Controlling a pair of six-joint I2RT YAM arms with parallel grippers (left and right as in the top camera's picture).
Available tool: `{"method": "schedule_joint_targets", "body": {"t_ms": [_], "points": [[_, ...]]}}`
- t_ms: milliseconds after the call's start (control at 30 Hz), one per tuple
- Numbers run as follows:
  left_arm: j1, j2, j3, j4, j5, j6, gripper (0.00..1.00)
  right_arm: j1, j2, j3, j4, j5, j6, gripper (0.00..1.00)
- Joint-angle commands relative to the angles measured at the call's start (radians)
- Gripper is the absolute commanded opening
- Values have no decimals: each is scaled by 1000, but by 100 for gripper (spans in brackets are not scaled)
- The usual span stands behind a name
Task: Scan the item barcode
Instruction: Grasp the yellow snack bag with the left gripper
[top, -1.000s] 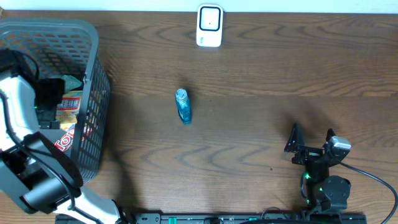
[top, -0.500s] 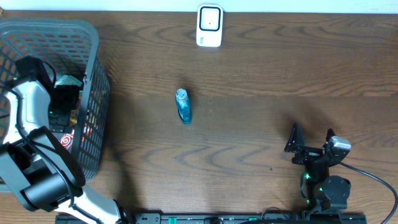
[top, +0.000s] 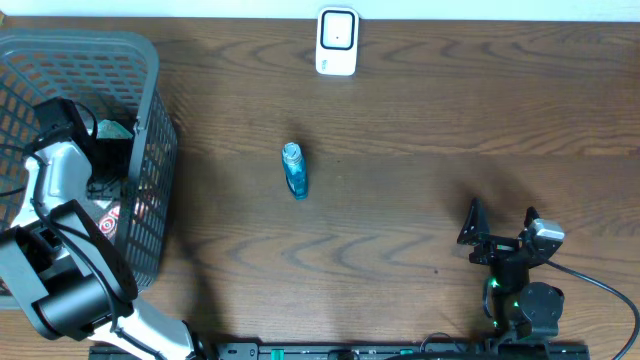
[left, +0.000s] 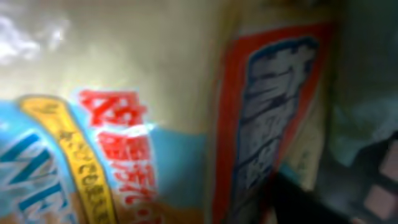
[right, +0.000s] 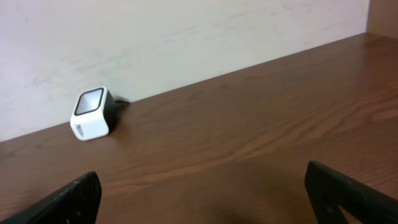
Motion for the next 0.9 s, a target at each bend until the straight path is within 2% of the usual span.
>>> {"method": "schedule_joint_targets", "body": {"t_ms": [0, 33, 133, 167, 467, 867], "points": [[-6, 4, -12, 28, 63, 2, 43, 16, -5, -4, 0, 9, -13, 99], [-6, 2, -12, 44, 87, 2, 31, 16, -5, -4, 0, 9, -13, 99], [-6, -10, -12, 64, 105, 2, 11, 16, -5, -4, 0, 9, -13, 99], [-6, -16, -12, 66, 105, 2, 8, 16, -5, -4, 0, 9, -13, 99], [-4, -163, -10, 64, 105, 76, 8, 16, -5, -4, 0, 9, -13, 99], [-4, -580, -10, 61, 94, 84, 7, 16, -5, -4, 0, 9, -13, 99]]}}
